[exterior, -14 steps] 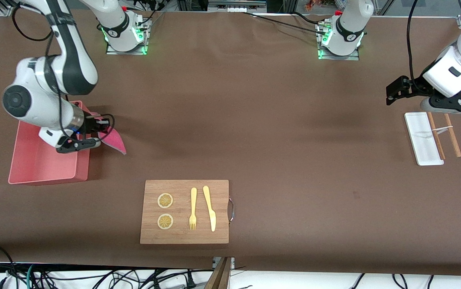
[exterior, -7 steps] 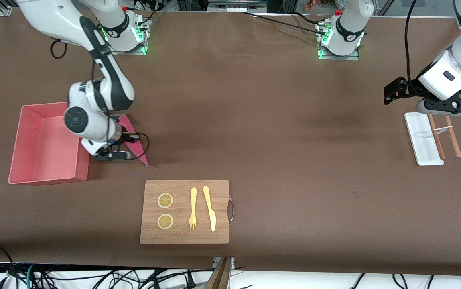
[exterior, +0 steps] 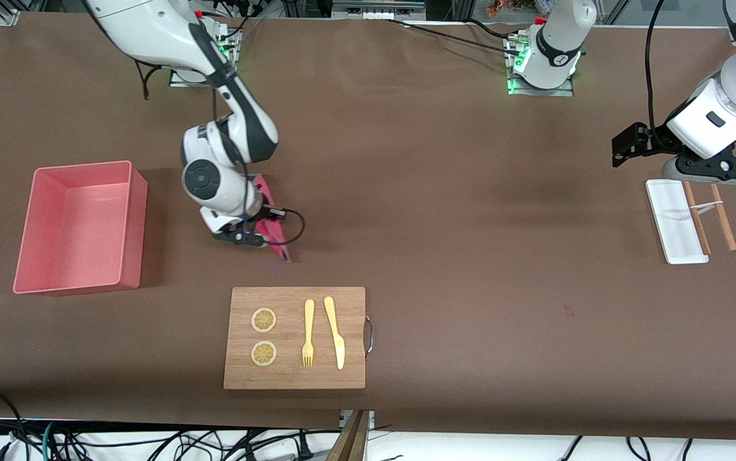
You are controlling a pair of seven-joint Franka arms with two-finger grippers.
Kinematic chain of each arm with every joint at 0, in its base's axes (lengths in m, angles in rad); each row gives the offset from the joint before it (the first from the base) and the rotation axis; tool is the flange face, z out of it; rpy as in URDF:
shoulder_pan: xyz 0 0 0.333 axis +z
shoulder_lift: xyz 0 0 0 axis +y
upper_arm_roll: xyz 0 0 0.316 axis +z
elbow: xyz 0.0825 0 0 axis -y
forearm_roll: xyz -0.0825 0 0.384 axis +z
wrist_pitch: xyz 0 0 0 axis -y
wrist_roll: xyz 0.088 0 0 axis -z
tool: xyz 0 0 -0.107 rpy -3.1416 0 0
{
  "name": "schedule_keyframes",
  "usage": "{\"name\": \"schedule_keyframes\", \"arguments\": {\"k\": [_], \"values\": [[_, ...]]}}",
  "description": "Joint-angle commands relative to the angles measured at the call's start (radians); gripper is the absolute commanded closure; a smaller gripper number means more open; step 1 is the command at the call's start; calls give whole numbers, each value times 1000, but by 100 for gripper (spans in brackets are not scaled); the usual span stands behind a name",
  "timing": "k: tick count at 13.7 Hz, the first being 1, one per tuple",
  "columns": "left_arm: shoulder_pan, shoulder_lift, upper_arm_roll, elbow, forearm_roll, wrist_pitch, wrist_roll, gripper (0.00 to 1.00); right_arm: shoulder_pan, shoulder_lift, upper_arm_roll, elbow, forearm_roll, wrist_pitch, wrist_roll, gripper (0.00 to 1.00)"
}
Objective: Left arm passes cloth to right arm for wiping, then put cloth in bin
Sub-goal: 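Wipe the cloth across the table toward the cutting board, then wipe the cloth back across the table toward the pink bin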
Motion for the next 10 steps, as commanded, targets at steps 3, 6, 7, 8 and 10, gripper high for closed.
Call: {"name": "schedule_keyframes", "arguments": {"k": [3,6,7,8,10], "values": [[1,7,-10,22,8,0,19,0,170,99,-9,167,53,23,283,100],[1,7,-10,22,8,-1,17,0,230,123,-7,288,61,7,428,100],[1,7,-10,22,8,-1,19,0,230,119,-7,322,67,-32,445,100],[-1,7,-11,22,8,-1,17,0,224,116,-9,366,95,-91,448,100],[-1,6,-14,22,8,-3,19,0,186,107,-12,408,135,-174,442,100]]}}
